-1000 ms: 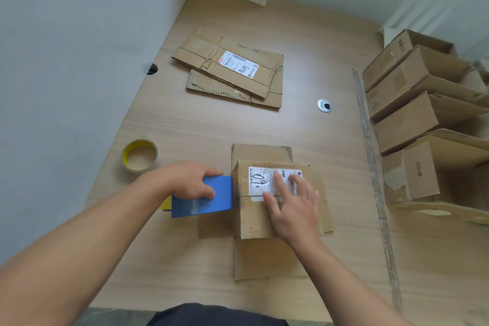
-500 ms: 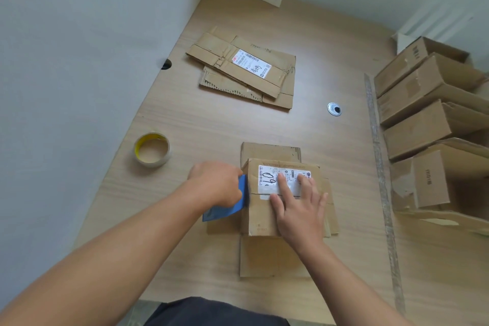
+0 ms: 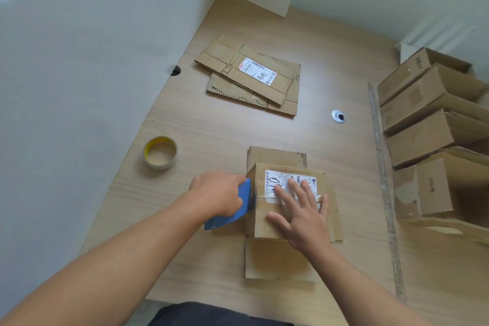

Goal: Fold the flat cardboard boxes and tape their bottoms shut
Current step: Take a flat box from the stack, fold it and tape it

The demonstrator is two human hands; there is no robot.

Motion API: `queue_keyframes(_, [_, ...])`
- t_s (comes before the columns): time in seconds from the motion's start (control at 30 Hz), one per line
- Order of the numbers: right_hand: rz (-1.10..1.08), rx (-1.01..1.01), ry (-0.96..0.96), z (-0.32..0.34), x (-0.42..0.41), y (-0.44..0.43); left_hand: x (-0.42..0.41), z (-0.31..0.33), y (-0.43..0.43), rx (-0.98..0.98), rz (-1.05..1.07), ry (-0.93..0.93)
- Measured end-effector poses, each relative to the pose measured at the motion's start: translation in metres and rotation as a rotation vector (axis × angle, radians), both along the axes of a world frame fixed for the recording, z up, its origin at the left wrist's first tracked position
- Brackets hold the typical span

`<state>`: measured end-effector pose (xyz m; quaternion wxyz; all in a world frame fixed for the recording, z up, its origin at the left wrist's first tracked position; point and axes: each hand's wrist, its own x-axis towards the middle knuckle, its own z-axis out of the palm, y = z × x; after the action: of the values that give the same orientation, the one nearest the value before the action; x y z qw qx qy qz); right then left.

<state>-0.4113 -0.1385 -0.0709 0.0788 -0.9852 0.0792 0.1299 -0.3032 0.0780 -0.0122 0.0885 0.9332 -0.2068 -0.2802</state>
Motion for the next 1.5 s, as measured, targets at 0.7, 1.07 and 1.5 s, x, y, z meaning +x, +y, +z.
queue_keyframes(0.7, [0.021,-0.086,-0.433,0.005,-0.015,0.047,-0.009,-0.013,0.006,0.014,0.051,-0.046])
queue_keyframes(1.07, [0.130,-0.154,-0.533,-0.004,-0.021,0.023,-0.015,-0.034,0.002,0.080,0.004,-0.030])
queue_keyframes(1.5, [0.053,-0.051,-0.547,0.008,-0.016,0.026,0.007,-0.010,0.030,-0.035,0.237,-0.074])
